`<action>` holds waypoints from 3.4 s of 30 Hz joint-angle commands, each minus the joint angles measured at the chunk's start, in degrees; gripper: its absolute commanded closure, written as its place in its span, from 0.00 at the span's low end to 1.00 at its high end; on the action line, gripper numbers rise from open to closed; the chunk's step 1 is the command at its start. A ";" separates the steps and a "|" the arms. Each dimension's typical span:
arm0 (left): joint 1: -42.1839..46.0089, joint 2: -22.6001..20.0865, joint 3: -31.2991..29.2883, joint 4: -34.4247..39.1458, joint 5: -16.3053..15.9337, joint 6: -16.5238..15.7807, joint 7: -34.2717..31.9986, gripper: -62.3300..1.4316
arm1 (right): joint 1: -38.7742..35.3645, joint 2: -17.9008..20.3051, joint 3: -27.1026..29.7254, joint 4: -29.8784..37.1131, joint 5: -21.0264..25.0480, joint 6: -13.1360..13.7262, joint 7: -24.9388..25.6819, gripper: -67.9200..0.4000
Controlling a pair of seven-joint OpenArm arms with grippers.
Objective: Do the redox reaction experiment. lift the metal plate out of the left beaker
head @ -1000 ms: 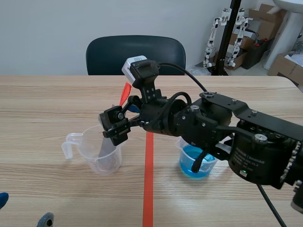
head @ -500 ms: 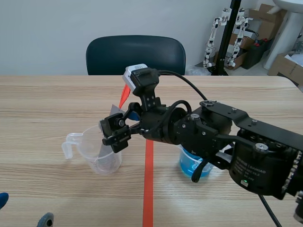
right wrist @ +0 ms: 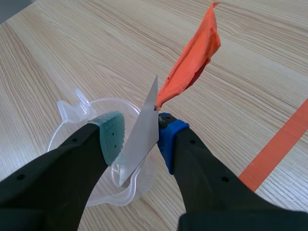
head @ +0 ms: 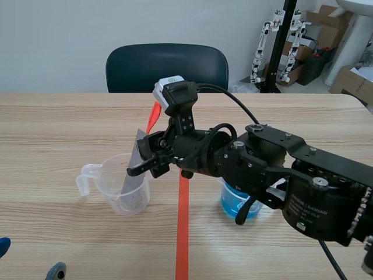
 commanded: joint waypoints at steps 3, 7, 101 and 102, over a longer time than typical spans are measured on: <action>0.11 -0.04 -0.42 0.44 -0.15 -0.31 -2.62 0.11 | 1.31 -0.04 0.07 0.57 0.42 0.22 1.66 0.85; 0.11 -0.04 -0.42 0.44 -0.15 -0.31 -2.62 0.11 | 1.31 -0.04 0.07 0.57 0.39 0.24 1.66 0.99; 0.11 -0.02 -0.57 0.46 -0.37 -0.33 -2.62 0.11 | 11.28 3.96 13.97 30.08 12.46 16.48 -32.74 0.99; 0.11 -0.02 -0.57 0.46 -0.37 -0.33 -2.62 0.11 | 11.28 3.96 14.03 30.08 12.46 17.16 -32.85 0.99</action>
